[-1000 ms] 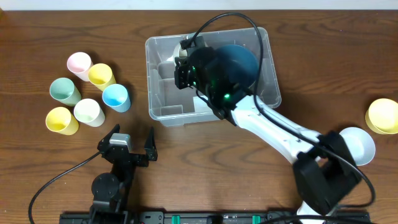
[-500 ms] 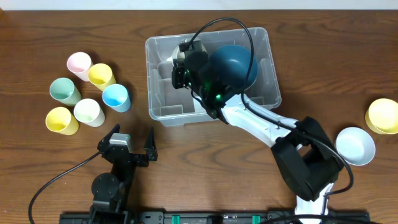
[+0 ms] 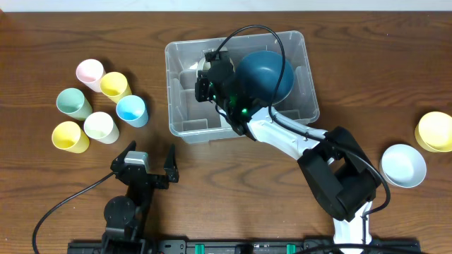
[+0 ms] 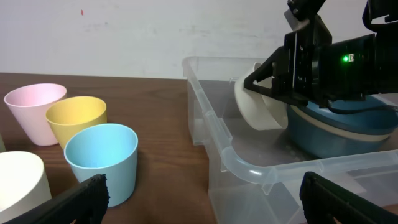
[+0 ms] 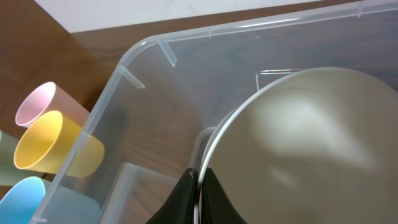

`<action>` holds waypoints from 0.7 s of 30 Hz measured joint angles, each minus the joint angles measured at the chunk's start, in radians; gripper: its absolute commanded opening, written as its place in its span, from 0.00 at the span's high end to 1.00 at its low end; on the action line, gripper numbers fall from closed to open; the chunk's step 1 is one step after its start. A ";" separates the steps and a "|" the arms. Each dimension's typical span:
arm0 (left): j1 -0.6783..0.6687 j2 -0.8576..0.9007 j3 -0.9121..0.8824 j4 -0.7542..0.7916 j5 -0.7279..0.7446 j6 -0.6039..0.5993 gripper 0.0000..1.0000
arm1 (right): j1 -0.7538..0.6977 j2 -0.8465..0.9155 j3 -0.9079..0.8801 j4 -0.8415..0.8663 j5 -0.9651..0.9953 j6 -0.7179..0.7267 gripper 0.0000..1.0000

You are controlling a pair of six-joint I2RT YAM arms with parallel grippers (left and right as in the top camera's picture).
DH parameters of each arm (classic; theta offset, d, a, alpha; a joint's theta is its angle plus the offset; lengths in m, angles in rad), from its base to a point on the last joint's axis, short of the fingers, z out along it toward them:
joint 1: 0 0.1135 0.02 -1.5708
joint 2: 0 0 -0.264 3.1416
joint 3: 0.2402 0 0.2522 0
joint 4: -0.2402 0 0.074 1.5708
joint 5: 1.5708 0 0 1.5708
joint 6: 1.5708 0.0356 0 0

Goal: Pack container
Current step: 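Carry the white bowl into the bin's left side and release it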

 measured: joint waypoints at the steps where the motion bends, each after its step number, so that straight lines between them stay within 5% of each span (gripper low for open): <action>1: 0.000 0.000 0.000 0.000 0.000 0.000 0.02 | 0.000 0.000 0.000 0.002 0.000 0.001 0.89; 5: 0.000 0.000 0.000 0.000 0.000 0.000 0.02 | 0.000 0.000 0.000 0.005 0.003 0.010 0.63; 17: 0.000 0.000 0.000 0.000 0.000 0.000 0.02 | 0.000 0.000 0.003 0.000 -0.014 -0.003 0.52; 21: 0.000 0.000 0.000 0.000 0.000 0.000 0.02 | 0.000 -0.003 0.080 -0.234 -0.042 -0.057 0.43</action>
